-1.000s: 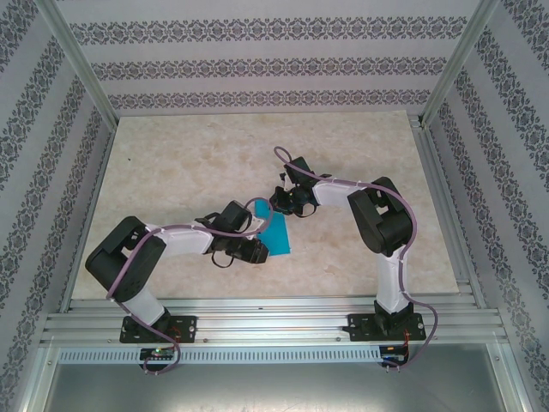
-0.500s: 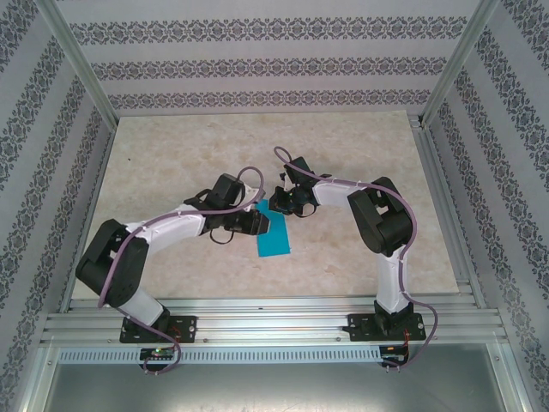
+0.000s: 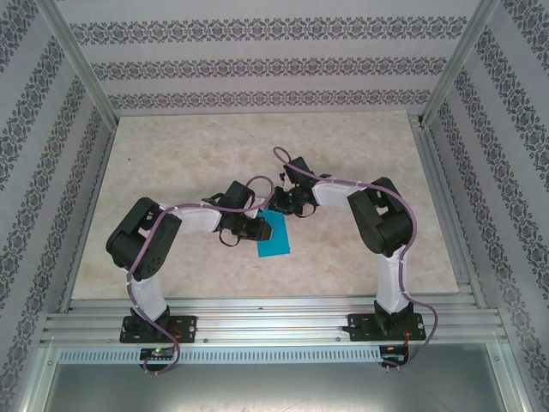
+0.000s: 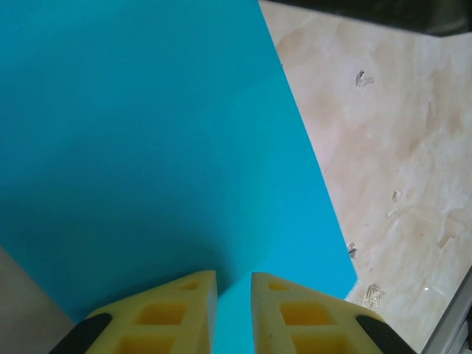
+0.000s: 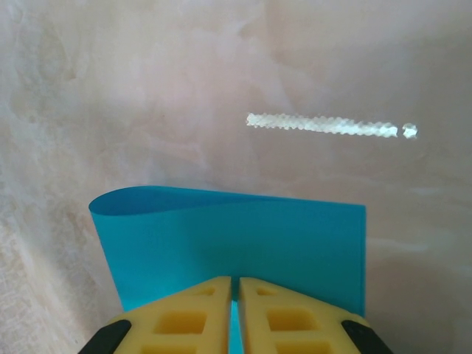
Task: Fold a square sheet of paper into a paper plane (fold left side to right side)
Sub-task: First fold in half a square sheet of paper at the center of the table.
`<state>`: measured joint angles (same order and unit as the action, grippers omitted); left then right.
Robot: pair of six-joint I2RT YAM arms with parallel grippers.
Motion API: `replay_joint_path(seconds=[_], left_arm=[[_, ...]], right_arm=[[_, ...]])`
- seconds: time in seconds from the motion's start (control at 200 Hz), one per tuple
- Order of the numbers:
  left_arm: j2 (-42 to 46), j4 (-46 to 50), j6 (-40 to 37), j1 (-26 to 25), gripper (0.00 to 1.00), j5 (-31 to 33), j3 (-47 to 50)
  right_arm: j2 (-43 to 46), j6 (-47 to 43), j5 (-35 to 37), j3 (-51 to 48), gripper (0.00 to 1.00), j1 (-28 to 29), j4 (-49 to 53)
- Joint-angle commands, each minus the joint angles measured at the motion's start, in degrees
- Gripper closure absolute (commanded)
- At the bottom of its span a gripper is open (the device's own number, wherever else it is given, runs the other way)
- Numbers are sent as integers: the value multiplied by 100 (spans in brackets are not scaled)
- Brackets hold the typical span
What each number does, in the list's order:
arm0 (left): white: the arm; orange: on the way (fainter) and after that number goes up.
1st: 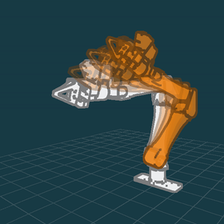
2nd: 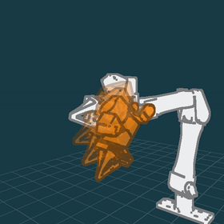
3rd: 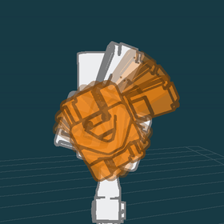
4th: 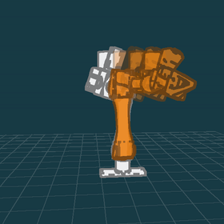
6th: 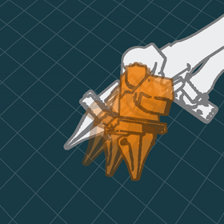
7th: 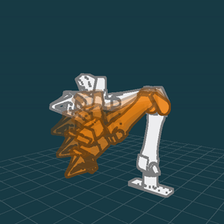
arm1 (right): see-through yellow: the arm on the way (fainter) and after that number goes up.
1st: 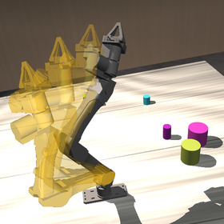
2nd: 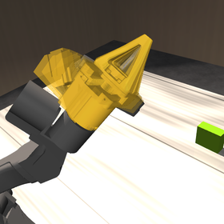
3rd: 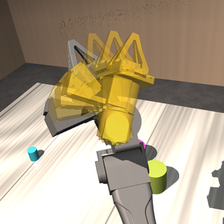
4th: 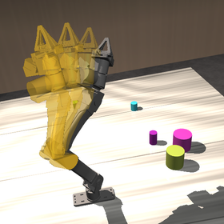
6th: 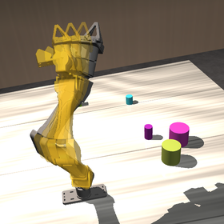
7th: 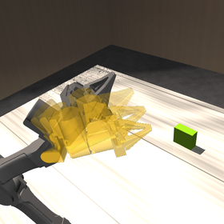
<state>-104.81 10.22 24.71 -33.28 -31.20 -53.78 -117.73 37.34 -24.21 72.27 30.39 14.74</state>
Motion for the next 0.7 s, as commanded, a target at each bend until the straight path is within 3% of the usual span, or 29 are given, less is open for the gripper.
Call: replay_joint_path(seconds=[0.0,0.25,0.525,0.694], left_arm=[[-63,-191,60,5,78,158,221],[-145,-354,149,-47,79,233,451],[-154,-384,197,-117,79,297,452],[-136,-313,182,-136,79,355,456]], right_arm=[[142,-166,403,10,86,29,336],[1160,-220,374,-129,76,-92,525],[2427,239,260,-1901,85,208,450],[2533,693,154,-2475,87,623,-9]])
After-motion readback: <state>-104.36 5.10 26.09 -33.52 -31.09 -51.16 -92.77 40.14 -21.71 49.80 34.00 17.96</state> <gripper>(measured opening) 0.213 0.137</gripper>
